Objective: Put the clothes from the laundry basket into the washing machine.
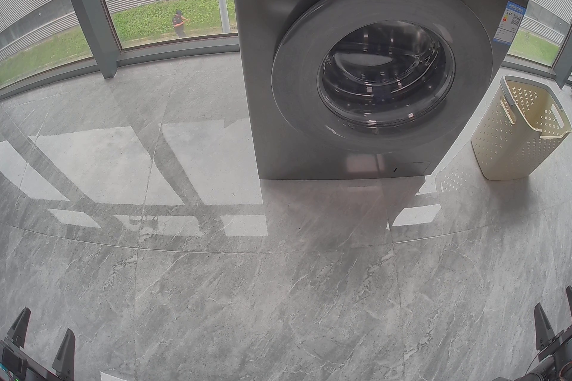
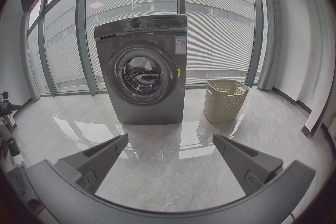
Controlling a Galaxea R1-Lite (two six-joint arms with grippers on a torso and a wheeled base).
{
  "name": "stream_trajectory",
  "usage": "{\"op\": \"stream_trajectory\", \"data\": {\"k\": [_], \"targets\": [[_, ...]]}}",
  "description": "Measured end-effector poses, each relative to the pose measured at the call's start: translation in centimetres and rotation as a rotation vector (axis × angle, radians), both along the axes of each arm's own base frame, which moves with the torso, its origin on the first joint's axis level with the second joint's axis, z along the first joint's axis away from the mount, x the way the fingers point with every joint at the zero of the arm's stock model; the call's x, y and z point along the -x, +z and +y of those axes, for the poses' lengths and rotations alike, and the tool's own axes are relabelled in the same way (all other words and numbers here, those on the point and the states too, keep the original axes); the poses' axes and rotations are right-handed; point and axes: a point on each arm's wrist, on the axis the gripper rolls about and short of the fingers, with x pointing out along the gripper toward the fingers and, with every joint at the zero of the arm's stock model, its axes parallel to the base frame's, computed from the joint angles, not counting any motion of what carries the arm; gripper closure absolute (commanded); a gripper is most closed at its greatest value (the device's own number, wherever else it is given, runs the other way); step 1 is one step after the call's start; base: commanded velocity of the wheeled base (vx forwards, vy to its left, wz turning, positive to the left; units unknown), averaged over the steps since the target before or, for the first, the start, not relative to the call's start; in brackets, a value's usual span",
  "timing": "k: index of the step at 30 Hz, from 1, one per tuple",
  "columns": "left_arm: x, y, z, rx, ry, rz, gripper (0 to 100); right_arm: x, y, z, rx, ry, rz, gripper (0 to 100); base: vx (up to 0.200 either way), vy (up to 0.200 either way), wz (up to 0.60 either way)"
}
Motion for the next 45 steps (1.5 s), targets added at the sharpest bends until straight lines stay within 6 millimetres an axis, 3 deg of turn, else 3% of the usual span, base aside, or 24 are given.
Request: {"op": "stream_trajectory", "data": {"k": [4, 12, 16, 22, 30, 40, 45], "targets": [[0.0, 0.0, 0.0, -0.004, -0.002, -0.001, 0, 0.0, 0.3, 0.0, -0.016, -0.001, -0.026, 0, 0.0, -0.2, 0.0], [0.0, 0.0, 0.0, -0.01, 0.0, -0.001, 0, 0.9, 4.8, 0.0, -0.05, 0.056, -0.123, 0, 0.0, -0.2, 0.0], [0.0, 0.0, 0.0, -0.013, -0.001, -0.001, 0, -0.3, 6.1, 0.0, -0.075, 0.103, -0.084, 0, 0.0, -0.2, 0.0], [0.0, 0.0, 0.0, -0.015, 0.0, 0.0, 0, -3.9, 7.4, 0.3, -0.097, 0.19, 0.022, 0, 0.0, -0.2, 0.0], [0.0, 0.0, 0.0, -0.015, 0.0, 0.001, 0, -10.5, 9.2, 2.2, -0.142, 0.339, 0.134, 0, 0.0, -0.2, 0.0], [0.0, 0.0, 0.0, -0.013, 0.0, 0.002, 0, -18.4, 10.5, 7.5, -0.175, 0.537, 0.085, 0, 0.02, 0.0, 0.0], [0.0, 0.0, 0.0, -0.007, -0.004, 0.003, 0, -20.0, 9.3, 9.8, -0.186, 0.608, 0.148, 0, 0.2, 0.0, 0.0]]}}
